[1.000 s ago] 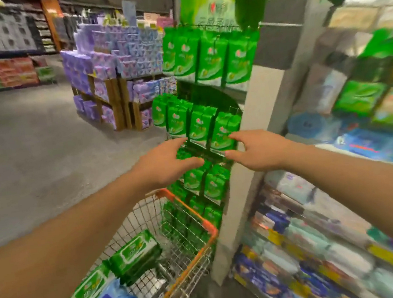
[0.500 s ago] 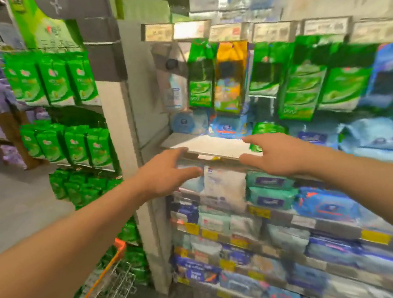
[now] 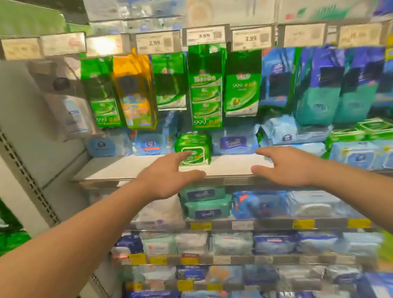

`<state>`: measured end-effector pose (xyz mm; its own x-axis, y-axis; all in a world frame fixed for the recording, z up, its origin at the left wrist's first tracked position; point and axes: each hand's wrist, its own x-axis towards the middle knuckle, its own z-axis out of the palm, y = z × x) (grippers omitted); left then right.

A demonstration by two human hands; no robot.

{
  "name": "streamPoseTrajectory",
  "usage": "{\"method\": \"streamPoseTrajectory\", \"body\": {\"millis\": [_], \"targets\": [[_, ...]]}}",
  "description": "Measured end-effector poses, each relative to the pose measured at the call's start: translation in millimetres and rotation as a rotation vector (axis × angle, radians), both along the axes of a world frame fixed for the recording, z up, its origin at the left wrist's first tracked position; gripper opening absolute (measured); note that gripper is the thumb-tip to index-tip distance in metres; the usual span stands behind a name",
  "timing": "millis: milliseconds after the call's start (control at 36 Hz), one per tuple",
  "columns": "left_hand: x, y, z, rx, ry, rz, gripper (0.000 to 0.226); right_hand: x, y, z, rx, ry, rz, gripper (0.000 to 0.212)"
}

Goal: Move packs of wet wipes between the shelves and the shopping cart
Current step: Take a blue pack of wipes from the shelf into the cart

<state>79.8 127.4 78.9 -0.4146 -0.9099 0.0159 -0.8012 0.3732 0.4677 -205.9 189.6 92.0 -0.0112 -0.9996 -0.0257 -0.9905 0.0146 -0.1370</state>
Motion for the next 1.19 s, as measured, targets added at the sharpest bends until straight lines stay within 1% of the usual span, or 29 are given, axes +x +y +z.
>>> {"method": "streamPoseTrajectory", "body": {"millis": [111,194,306,389,472,611,722,750,778,833,861,917,944,972,1111,1139,1194], "targets": [[-21.2,-31.2,-6.8,0.002,0.023,-0.052,0.104,-16.3,-15.5,-6.4,0.007,0.0,-0.042,0.074],[-31.5,-58.4,-15.2,0.017,0.035,-0.068,0.102,-22.6,-31.2,-8.9,0.011,0.013,-0.062,0.073],[-40.7,-95.0,-28.3,0.03,0.052,-0.081,0.084,-23.6,-55.6,-11.9,0.046,0.001,-0.08,0.075],[-49.1,-116.6,-36.8,0.058,0.049,-0.114,0.083,-23.6,-74.6,-18.5,0.065,-0.031,-0.086,0.076],[-61.3,-132.7,-42.7,0.076,0.042,-0.161,0.088,-24.9,-90.7,-25.3,0.041,-0.065,-0.1,0.075],[-81.8,-146.7,-46.5,0.126,0.118,-0.162,0.094,-32.0,-108.8,-32.8,0.048,-0.112,-0.102,0.073],[-99.0,-158.0,-50.5,0.167,0.149,-0.146,0.072,-42.7,-123.2,-34.2,0.043,-0.159,-0.104,0.071],[-103.1,-160.8,-50.2,0.183,0.161,-0.127,0.071,-45.3,-127.4,-34.0,0.041,-0.178,-0.103,0.071],[-107.3,-162.0,-48.8,0.193,0.178,-0.108,0.074,-47.4,-131.4,-34.0,0.039,-0.191,-0.1,0.072],[-115.8,-164.4,-47.5,0.203,0.199,-0.077,0.09,-51.3,-139.3,-36.2,0.042,-0.216,-0.082,0.073],[-120.4,-165.9,-48.2,0.213,0.213,-0.071,0.09,-53.1,-142.4,-38.3,0.038,-0.237,-0.072,0.074],[-129.7,-165.6,-51.3,0.254,0.27,-0.078,0.075,-57.1,-145.9,-44.0,0.012,-0.291,-0.049,0.074],[-135.0,-165.3,-53.4,0.281,0.297,-0.084,0.07,-59.7,-145.9,-46.0,-0.007,-0.308,-0.037,0.073],[-139.8,-165.1,-55.4,0.31,0.32,-0.087,0.07,-63.1,-145.3,-47.9,-0.023,-0.323,-0.027,0.071],[-171.2,-159.6,-66.9,0.372,0.39,-0.071,0.094,-89.4,-133.2,-54.3,-0.038,-0.522,-0.034,0.053],[-178.6,-157.4,-68.9,0.379,0.409,-0.069,0.094,-95.2,-130.6,-56.1,-0.054,-0.542,-0.051,0.047],[-197.1,-152.6,-74.1,0.399,0.444,-0.071,0.08,-109.8,-127.7,-62.7,-0.128,-0.547,-0.114,0.032]]}}
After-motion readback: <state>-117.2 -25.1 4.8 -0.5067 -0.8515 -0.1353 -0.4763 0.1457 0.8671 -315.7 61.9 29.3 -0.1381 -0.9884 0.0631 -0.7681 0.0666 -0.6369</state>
